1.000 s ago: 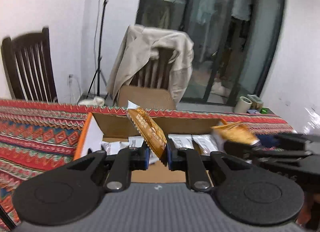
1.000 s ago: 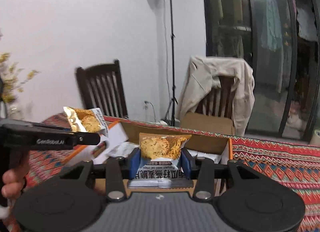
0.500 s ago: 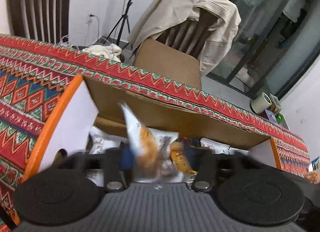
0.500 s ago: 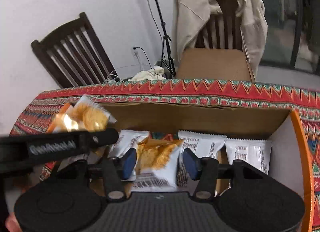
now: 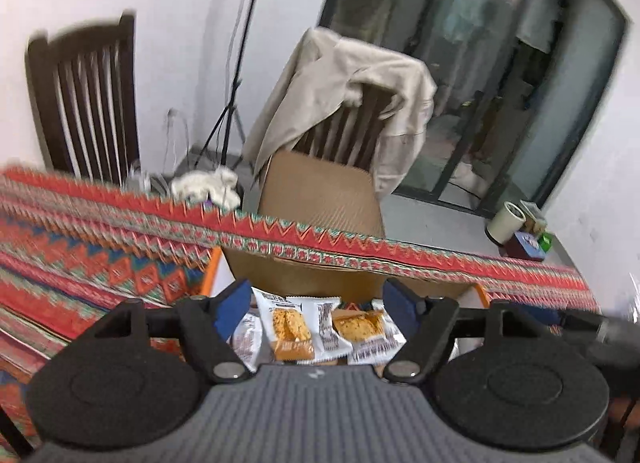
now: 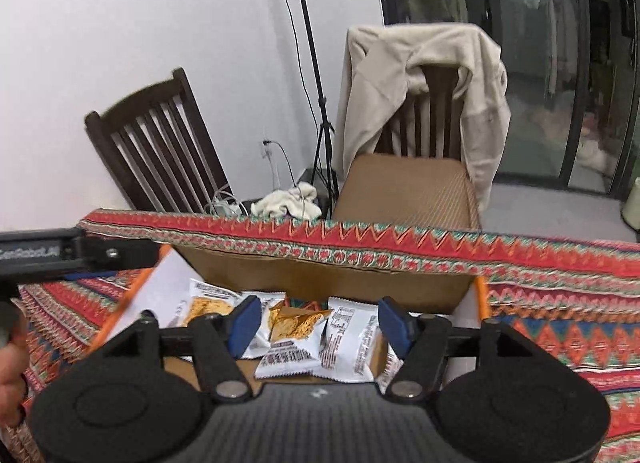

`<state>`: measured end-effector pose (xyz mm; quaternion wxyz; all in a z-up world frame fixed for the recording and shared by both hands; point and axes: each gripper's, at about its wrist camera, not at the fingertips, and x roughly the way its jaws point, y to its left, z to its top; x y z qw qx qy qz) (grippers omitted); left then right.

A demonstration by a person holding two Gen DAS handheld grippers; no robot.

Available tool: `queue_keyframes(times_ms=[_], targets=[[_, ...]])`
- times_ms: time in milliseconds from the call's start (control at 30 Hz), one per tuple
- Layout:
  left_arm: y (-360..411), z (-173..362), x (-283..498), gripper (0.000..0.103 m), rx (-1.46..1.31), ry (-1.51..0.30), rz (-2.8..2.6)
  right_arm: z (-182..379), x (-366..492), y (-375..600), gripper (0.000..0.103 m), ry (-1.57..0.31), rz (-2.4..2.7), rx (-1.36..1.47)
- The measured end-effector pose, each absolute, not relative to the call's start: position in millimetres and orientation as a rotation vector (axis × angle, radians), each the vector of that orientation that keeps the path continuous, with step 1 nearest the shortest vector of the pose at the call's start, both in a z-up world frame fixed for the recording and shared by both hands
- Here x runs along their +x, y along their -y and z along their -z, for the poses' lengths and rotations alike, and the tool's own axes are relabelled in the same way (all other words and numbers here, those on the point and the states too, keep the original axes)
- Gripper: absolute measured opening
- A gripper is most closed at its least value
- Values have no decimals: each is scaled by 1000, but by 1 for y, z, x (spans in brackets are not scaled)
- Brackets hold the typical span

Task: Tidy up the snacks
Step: 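Carry both packets into the cardboard box and open both grippers, then withdraw both grippers from the box back to the snack pile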

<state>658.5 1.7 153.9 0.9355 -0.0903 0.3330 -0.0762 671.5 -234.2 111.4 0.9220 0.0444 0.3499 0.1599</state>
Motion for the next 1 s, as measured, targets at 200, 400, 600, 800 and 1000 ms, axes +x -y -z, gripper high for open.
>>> queue_keyframes(times_ms=[200,400,600,800,1000], targets=[[4,-210,554,82,-26,-555,236,-172,596,259,77,-615,-323,58],[6,-236,444,96,40,-425,292,-213,495,280,83,-482,-315,6],[11,-219,338,101,119,-312,259,-232,390,301,91,-359,-331,-6],[13,-192,241,103,157,-173,223,-220,274,318,102,-234,-373,-54],[14,-158,186,103,99,-187,208,-186,188,307,103,-155,-354,-153]])
